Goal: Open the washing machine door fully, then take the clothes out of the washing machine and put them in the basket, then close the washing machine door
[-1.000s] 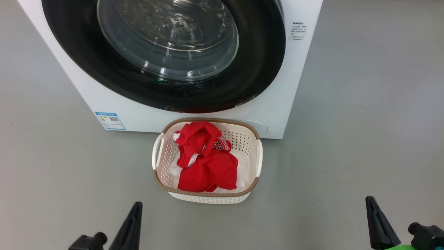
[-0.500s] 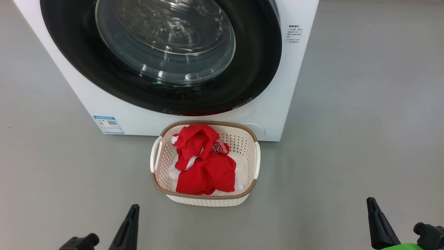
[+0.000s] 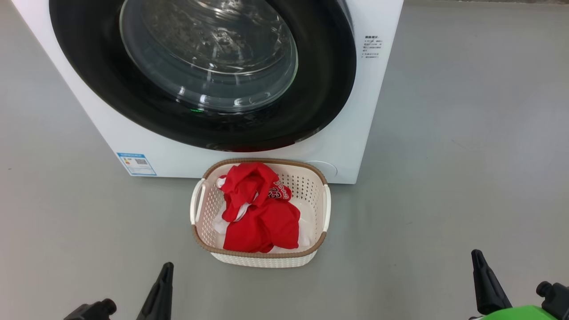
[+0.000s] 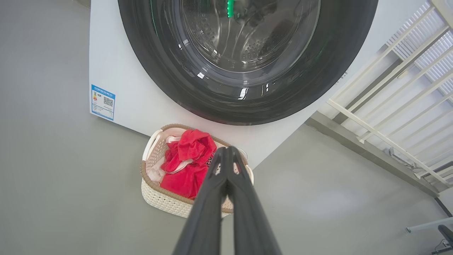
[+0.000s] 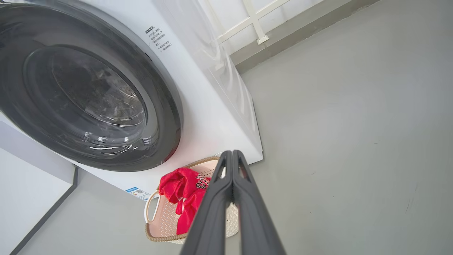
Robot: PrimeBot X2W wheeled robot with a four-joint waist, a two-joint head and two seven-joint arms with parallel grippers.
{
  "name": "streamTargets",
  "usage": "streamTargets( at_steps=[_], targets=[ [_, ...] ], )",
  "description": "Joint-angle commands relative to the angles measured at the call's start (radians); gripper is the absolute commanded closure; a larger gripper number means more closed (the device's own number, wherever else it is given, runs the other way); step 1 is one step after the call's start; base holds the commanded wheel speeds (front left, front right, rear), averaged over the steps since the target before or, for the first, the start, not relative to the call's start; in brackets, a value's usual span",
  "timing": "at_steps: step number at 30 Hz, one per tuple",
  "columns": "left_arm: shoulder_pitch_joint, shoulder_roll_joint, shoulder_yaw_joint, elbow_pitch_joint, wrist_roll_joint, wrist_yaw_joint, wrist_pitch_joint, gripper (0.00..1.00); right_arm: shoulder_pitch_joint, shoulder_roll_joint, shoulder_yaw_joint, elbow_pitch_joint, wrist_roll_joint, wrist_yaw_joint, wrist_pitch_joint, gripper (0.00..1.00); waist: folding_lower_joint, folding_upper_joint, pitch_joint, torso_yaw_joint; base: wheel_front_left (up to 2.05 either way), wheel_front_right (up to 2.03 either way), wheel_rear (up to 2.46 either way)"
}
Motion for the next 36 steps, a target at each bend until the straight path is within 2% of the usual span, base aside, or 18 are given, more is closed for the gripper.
streamTargets(
  at_steps=[1, 36],
  targets=[
    [-0.032, 0.014, 0.020, -0.020, -0.023, -0.002, 0.004, 1.00, -0.040, -0.017, 0.006, -0.021, 0.022, 0.000, 0.006, 1.00, -0.0001, 0.0000, -0.001, -0.001, 0.00, 0.00, 0.00],
    [-0.056, 0.008, 0.072, -0.023, -0.385, -0.004, 0.099, 1.00, -0.104, -0.031, 0.012, -0.018, 0.367, 0.000, 0.103, 1.00, -0.0001, 0.0000, -0.030, -0.025, 0.00, 0.00, 0.00]
  ],
)
